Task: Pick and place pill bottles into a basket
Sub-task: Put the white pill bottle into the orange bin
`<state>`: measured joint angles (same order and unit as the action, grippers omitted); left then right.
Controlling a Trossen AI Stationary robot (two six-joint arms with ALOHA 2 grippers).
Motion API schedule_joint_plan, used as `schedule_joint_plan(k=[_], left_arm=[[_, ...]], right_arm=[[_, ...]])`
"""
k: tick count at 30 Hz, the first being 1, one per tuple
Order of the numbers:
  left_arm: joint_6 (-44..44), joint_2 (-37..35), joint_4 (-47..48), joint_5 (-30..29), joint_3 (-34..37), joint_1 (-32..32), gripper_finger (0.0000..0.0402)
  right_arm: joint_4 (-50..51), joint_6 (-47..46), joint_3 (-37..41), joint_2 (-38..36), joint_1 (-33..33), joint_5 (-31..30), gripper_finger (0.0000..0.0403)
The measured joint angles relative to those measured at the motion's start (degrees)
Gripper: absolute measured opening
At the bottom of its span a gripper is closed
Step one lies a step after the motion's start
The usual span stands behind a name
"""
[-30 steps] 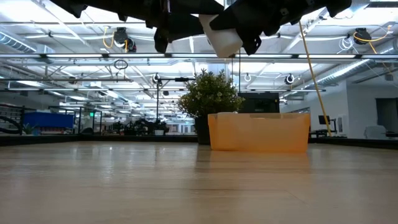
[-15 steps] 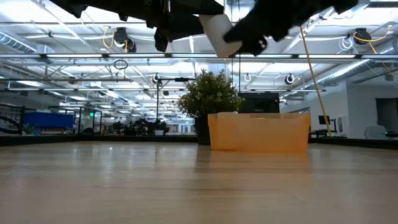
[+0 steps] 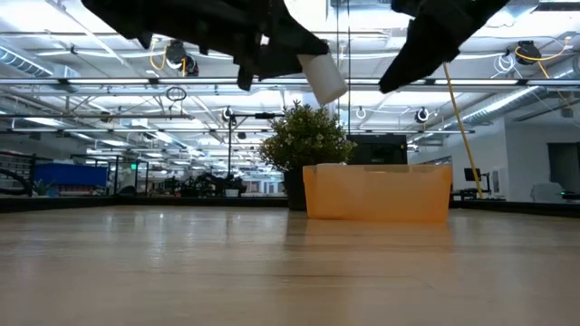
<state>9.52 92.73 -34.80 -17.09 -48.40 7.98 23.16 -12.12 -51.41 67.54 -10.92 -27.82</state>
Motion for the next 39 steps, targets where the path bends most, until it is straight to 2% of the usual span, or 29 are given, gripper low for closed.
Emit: schedule_joint_plan(k=[4, 8, 11, 13, 17, 21, 24, 26, 29, 35, 39], left_arm=[[0.7, 0.3, -0.9, 4.0, 0.0, -4.1, 0.0165], [1.2, 3.3, -6.1, 11.7, 0.0, -8.0, 0.0162], [2.1, 6.9, -6.4, 12.9, -2.1, -9.8, 0.0162], [2.8, 9.8, -5.1, 14.1, -4.7, -10.9, 0.0165], [1.8, 16.0, -1.1, 20.4, -13.9, -11.9, 0.0167], [-2.3, 20.8, 12.7, 20.1, -25.2, -12.2, 0.0162], [-4.7, 23.4, 19.6, 18.4, -30.9, -12.6, 0.0168], [-5.9, 25.4, 19.7, 18.2, -33.2, -12.6, 0.0174], [-6.0, 27.8, 19.5, 20.9, -34.3, -13.1, 0.0169], [-5.8, 30.3, 18.2, 21.0, -34.3, -15.2, 0.0162], [-6.4, 31.0, 17.4, 23.1, -34.5, -16.1, 0.0176]], right_arm=[[-0.3, -3.5, 3.1, -4.9, -0.2, -6.7, 0.0257], [-6.1, -3.7, 9.2, -9.4, -0.2, -8.1, 0.0253], [-9.5, -3.7, 13.3, -12.5, -0.2, -8.1, 0.0253], [-12.3, -2.9, 14.8, -14.5, -0.3, -8.1, 0.0252], [-16.2, 0.0, 16.6, -18.2, -0.9, -8.1, 0.0246], [-16.7, 0.8, 17.4, -21.2, -0.8, -8.2, 0.0241], [-16.6, 0.9, 18.0, -22.8, -1.0, -8.1, 0.0238], [-16.3, 1.1, 18.8, -23.9, -1.3, -8.1, 0.0235], [-16.6, 1.0, 19.4, -24.8, -1.6, -8.1, 0.0232], [-16.2, 0.9, 19.5, -26.0, -1.6, -8.0, 0.0223], [-15.5, 0.9, 19.5, -26.5, -1.6, -7.9, 0.0219]])
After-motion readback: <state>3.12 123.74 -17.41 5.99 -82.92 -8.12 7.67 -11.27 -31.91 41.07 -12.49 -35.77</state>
